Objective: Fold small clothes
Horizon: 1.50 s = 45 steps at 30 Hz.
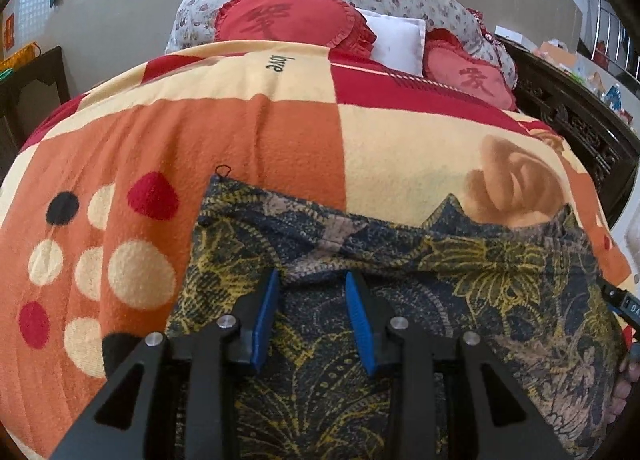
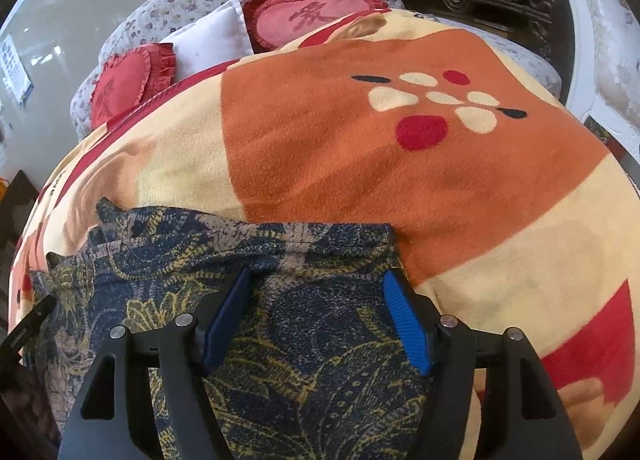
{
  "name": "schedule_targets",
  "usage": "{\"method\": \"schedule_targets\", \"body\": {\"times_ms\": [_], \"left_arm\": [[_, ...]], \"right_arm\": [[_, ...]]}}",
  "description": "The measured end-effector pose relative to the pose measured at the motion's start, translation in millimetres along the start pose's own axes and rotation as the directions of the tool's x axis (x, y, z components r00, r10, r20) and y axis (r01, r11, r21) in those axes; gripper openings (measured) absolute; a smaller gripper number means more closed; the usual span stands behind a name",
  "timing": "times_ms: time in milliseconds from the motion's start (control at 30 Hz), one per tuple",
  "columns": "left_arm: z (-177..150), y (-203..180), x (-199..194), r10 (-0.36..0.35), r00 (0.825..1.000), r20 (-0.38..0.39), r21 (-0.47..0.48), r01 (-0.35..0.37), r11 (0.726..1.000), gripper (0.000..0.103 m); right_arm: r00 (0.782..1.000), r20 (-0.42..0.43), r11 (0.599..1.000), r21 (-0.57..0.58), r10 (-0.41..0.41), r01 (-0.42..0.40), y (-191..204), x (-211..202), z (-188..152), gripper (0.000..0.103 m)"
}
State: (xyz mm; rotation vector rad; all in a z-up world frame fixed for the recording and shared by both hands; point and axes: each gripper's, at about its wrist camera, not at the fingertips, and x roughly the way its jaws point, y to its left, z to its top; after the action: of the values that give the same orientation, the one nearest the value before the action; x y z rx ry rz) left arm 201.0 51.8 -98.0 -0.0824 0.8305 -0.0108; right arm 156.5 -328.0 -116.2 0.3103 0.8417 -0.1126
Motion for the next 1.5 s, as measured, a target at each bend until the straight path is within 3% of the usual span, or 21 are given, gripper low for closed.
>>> {"method": "schedule_targets", "body": {"times_ms": [100,167,200,267,400,500,600,667,900,1500], "left_arm": [[-0.1,-1.1,0.6,0.008,1.0,-0.004,0.006,-0.008,1.0,0.037],[0.0,-1.1,0.8,0.011,1.0,-0.004,0.008,-0.011,1.0,0.037],[-0.1,-1.1,1.1,0.012,1.0,-0.004,0.01,-0.012,1.0,0.037],[-0.1,-1.2,0.8,0.012,1.0,-0.004,0.008,-0.012,1.0,0.037],[-0.4,-2.0,0.7,0.012,1.0,-0.004,0.009,-0.012,1.0,0.037],[-0.5,-1.9,0.6,0.013,1.0,-0.003,0.01,-0.013,1.0,0.037],[-0.3,-2.4,0.6,0.015,1.0,-0.004,0.012,-0.015,1.0,0.037],[-0.2,-3.1,0.6,0.018,1.0,-0.004,0.014,-0.018,1.0,0.037],[-0.2,-5.5,0.5,0.035,0.999,-0.004,0.027,-0.035,0.999,0.037],[-1.0,-8.9,-0.5,0.053,0.999,-0.002,0.039,-0.053,0.998,0.037]], "right_arm": [[0.999,-0.023,0.999,-0.016,-0.036,0.035,7.8,-4.0,5.8,0.072],[0.996,-0.017,0.995,-0.033,-0.09,0.09,19.1,-20.1,12.7,0.066],[0.996,0.003,0.995,-0.037,-0.092,0.092,24.9,-31.1,13.0,0.061],[0.999,0.033,0.998,-0.063,-0.011,0.013,42.8,-56.1,7.6,0.061],[0.994,-0.01,0.974,-0.199,0.112,-0.111,81.5,-89.7,-32.9,0.061],[0.996,-0.025,0.952,-0.291,0.087,-0.091,90.6,-99.4,-70.3,0.061],[0.998,-0.051,0.959,-0.279,0.046,-0.058,76.0,-87.3,-102.4,0.062],[0.996,0.015,0.958,-0.275,0.087,-0.08,70.2,-91.2,-114.4,0.062],[0.999,0.037,0.937,-0.348,0.009,0.005,91.0,-84.3,-118.2,0.073],[0.998,0.012,0.943,-0.328,0.059,-0.051,85.9,-82.5,-115.8,0.078]]}}
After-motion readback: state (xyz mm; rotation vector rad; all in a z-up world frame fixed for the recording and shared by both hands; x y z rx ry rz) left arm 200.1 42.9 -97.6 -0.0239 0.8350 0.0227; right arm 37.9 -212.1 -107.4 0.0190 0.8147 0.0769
